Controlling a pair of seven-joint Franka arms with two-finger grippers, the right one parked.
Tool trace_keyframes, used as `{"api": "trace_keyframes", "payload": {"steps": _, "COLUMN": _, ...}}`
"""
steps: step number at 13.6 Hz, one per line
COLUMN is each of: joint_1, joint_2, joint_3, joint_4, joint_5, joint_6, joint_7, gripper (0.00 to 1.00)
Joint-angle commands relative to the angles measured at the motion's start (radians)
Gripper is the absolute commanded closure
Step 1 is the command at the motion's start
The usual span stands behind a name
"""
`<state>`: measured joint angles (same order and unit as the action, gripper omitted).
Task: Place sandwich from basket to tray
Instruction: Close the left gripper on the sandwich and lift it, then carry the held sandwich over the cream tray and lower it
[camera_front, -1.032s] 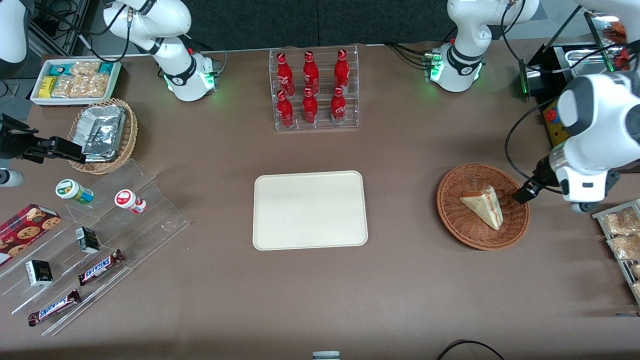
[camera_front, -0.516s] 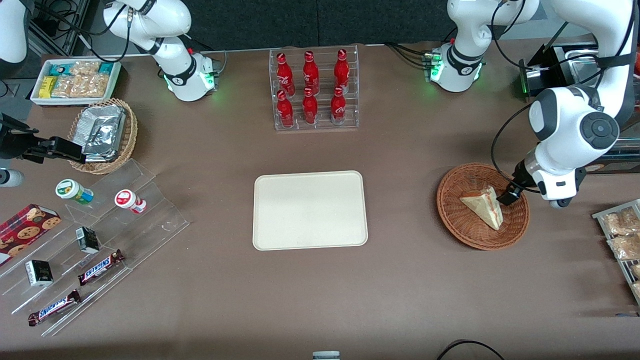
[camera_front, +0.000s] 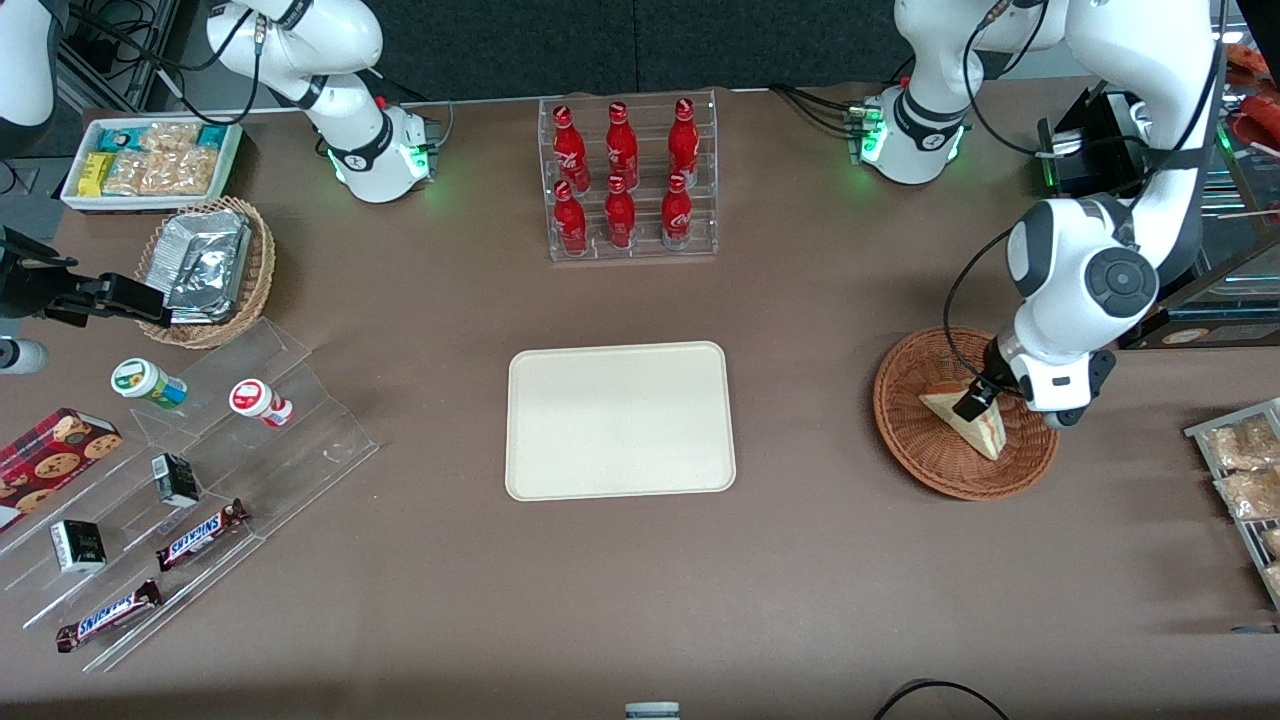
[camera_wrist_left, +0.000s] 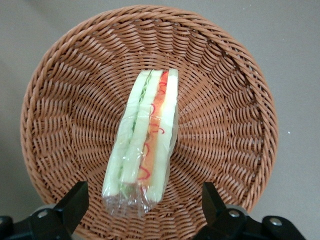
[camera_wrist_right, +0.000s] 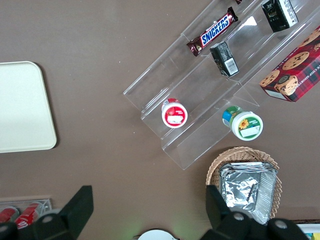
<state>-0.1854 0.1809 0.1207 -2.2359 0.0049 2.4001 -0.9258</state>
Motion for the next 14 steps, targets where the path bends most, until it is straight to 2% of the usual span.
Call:
{"api": "trace_keyframes", "payload": {"steps": 1, "joint_1": -0.003, "joint_2": -0.003, "joint_3": 0.01, "joint_4": -0.042, "joint_5": 0.015, "joint_6": 0.053, "joint_7": -0.018, "gripper": 0.0}}
{"api": "trace_keyframes", "payload": {"steps": 4, "joint_1": 0.0, "joint_2": 0.029, "joint_3": 0.01, "joint_4": -0.045, "joint_5": 0.023, "joint_6": 0.08, "joint_7": -0.018, "gripper": 0.01}}
{"api": "trace_keyframes", "payload": {"steps": 5, "joint_1": 0.0, "joint_2": 0.041, "joint_3": 0.01, "joint_4": -0.045, "joint_5": 0.024, "joint_6": 0.089, "joint_7": -0.018, "gripper": 0.13}}
{"api": "trace_keyframes", "payload": {"steps": 7, "joint_1": -0.002, "joint_2": 0.042, "joint_3": 0.01, "joint_4": -0.044, "joint_5": 0.027, "joint_6": 0.09, "joint_7": -0.016, "gripper": 0.73}}
{"api": "trace_keyframes", "payload": {"steps": 8, "joint_1": -0.002, "joint_2": 0.04, "joint_3": 0.011, "joint_4": -0.041, "joint_5": 0.027, "joint_6": 0.09, "joint_7": -0.015, "gripper": 0.94}}
{"api": "trace_keyframes", "payload": {"steps": 9, "joint_1": -0.002, "joint_2": 0.034, "joint_3": 0.011, "joint_4": -0.036, "joint_5": 0.027, "joint_6": 0.083, "joint_7": -0.008, "gripper": 1.0}}
{"api": "trace_keyframes", "payload": {"steps": 11, "joint_1": -0.003, "joint_2": -0.015, "joint_3": 0.011, "joint_4": -0.025, "joint_5": 0.055, "joint_6": 0.019, "joint_7": 0.005, "gripper": 1.0}}
{"api": "trace_keyframes", "payload": {"steps": 12, "joint_1": -0.005, "joint_2": -0.052, "joint_3": 0.008, "joint_4": -0.004, "joint_5": 0.125, "joint_6": -0.068, "joint_7": 0.019, "gripper": 1.0}}
{"api": "trace_keyframes", "payload": {"steps": 14, "joint_1": -0.026, "joint_2": -0.084, "joint_3": -0.001, "joint_4": 0.114, "joint_5": 0.152, "joint_6": -0.285, "joint_7": 0.024, "gripper": 1.0}}
